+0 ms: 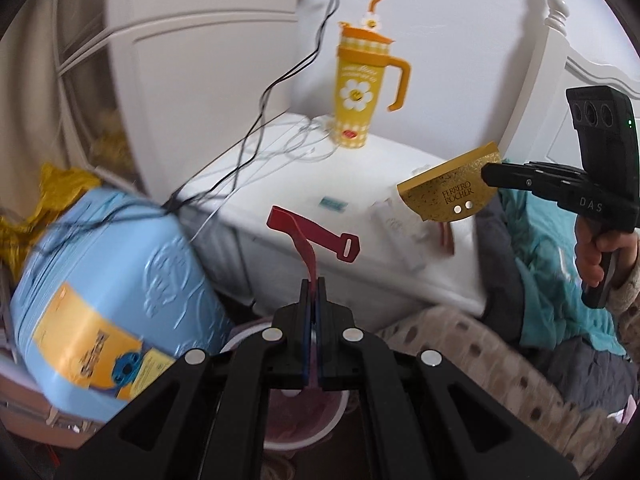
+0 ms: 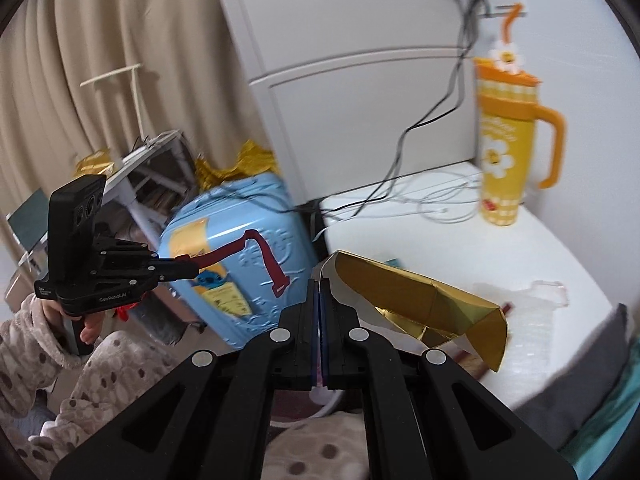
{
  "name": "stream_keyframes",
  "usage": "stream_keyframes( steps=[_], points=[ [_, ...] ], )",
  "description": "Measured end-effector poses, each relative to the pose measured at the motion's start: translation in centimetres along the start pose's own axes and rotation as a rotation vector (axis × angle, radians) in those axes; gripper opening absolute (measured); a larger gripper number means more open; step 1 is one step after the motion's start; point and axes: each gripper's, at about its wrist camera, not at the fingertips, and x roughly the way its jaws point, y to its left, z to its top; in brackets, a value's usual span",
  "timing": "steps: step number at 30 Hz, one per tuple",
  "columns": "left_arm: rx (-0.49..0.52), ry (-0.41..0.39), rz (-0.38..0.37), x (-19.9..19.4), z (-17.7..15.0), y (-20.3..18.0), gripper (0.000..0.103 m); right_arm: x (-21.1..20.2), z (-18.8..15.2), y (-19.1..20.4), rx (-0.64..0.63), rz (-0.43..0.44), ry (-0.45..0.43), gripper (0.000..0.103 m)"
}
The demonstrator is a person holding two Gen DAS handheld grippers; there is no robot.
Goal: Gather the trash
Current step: 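Carry the red ribbon and gold box in both grippers over the trash bin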
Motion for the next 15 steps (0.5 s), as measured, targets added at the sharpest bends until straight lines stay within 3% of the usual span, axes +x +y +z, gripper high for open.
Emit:
stream_keyframes(
  steps=[7, 15],
  points=[
    [-0.024, 0.041, -0.009, -0.7, -4.3, 4.1, 0.002, 4.7, -1.0, 4.5, -0.038, 0.035, 0.096, 0.0],
    [-0.044, 0.095, -0.071, 0.5, -8.0, 8.1, 0.001, 10.5, -2.5, 8.6, -0.102, 0.056, 0.244, 0.0]
  ],
)
